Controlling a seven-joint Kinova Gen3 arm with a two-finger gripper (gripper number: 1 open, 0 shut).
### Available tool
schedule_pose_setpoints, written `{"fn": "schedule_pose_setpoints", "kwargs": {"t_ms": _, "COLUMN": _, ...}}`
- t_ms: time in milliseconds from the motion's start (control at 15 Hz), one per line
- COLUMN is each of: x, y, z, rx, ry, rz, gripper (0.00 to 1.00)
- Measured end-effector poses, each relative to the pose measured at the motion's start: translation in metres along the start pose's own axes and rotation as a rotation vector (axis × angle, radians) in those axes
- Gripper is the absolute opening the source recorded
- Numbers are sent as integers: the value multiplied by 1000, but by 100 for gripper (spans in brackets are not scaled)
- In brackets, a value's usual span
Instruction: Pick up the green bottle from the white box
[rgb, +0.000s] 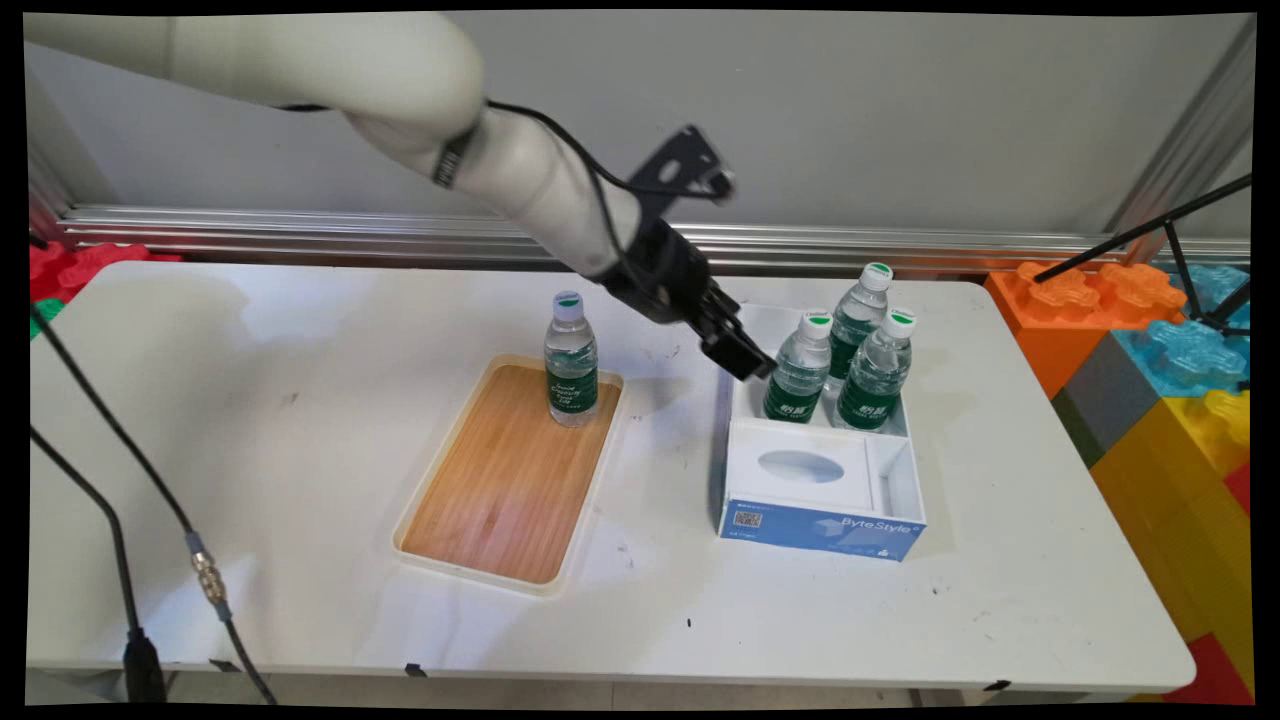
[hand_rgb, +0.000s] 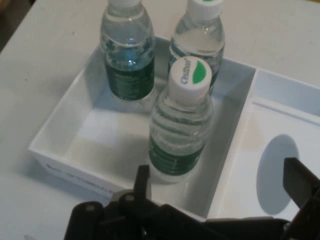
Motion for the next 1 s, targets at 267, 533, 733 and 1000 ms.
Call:
{"fn": "schedule_pose_setpoints", "kwargs": {"t_ms": 267, "x": 11, "y": 22, "z": 34, "rx": 41, "ry": -27, "rz": -13, "gripper": 100}}
{"fn": "schedule_pose_setpoints", "kwargs": {"t_ms": 533, "x": 17, "y": 29, "z": 64, "rx": 85, "ry": -44, "rz": -14, "gripper": 100}}
{"fn": "schedule_pose_setpoints", "kwargs": {"t_ms": 733, "x": 18, "y": 29, "z": 81, "rx": 110, "ry": -52, "rz": -13, "gripper": 100}}
{"fn": "schedule_pose_setpoints", "kwargs": {"t_ms": 1000, "x": 15, "y": 26, "z": 110, "rx": 131, "ry": -52, "rz": -10, "gripper": 100}}
